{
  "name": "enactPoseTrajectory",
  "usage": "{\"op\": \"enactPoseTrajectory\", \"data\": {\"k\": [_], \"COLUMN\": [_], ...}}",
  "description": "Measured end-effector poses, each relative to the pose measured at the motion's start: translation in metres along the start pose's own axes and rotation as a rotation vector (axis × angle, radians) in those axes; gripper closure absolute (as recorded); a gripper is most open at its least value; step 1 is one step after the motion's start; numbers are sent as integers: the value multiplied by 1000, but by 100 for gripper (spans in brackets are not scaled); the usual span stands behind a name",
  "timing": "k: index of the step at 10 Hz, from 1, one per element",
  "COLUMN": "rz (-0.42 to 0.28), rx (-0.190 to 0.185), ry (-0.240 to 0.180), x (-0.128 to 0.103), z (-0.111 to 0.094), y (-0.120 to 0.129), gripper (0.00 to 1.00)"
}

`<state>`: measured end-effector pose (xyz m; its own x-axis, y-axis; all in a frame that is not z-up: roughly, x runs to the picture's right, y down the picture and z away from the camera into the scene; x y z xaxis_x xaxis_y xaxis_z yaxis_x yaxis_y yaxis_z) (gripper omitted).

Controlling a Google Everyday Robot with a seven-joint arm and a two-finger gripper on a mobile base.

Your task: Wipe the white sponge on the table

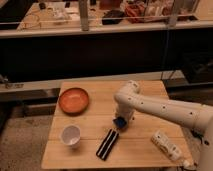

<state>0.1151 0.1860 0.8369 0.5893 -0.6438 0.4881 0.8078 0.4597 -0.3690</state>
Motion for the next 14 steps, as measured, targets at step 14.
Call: {"op": "enactPoseTrajectory", "data": {"k": [14], "rz": [-336], "rx": [62], "ry": [-17], "x": [25], "z": [21], "y": [-154], "gripper": [59]}}
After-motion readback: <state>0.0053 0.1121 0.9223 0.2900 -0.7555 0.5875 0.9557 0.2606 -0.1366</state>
